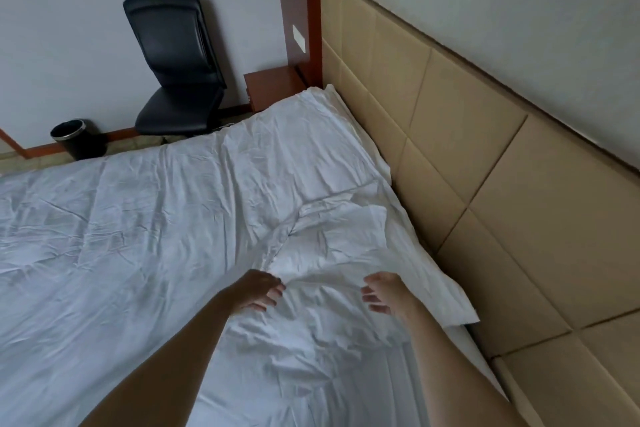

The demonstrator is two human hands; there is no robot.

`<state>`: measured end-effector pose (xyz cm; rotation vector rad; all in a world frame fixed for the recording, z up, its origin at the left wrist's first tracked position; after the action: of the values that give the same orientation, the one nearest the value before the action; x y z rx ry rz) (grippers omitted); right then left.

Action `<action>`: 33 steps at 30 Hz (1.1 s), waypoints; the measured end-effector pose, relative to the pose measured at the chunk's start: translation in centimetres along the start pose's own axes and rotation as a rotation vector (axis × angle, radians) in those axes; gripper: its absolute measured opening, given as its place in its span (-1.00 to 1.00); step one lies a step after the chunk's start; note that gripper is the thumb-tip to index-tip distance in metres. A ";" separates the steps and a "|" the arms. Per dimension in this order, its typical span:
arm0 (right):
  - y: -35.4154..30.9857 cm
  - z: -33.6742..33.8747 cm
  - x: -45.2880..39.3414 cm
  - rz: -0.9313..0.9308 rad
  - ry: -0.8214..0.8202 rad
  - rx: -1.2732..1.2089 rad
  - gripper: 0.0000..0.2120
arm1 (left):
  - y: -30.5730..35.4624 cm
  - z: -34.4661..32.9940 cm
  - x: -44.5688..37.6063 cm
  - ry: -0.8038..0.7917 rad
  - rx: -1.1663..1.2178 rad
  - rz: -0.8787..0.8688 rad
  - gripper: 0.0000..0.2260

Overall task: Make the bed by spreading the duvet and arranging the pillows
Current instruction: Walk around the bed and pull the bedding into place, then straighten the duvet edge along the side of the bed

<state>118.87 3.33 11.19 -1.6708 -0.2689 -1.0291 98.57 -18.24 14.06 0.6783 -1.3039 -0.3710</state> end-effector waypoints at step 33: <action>15.5 -42.6 16.4 0.112 -0.352 1.187 -0.80 | -47.6 -3.7 38.7 0.440 0.285 0.251 -0.78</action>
<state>117.75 -44.80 13.68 -0.7315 -0.8176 -0.3062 117.28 -76.76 12.14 0.7722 -1.0084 0.1681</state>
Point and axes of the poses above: each hand's wrist, its own x-axis away from the middle knuckle, its own z-axis out of the back of the hand, y = z × x, the point moved 9 cm from there along -x, towards the middle knuckle, and after that the axes turned 13 degrees about -y, right-handed, at the moved point
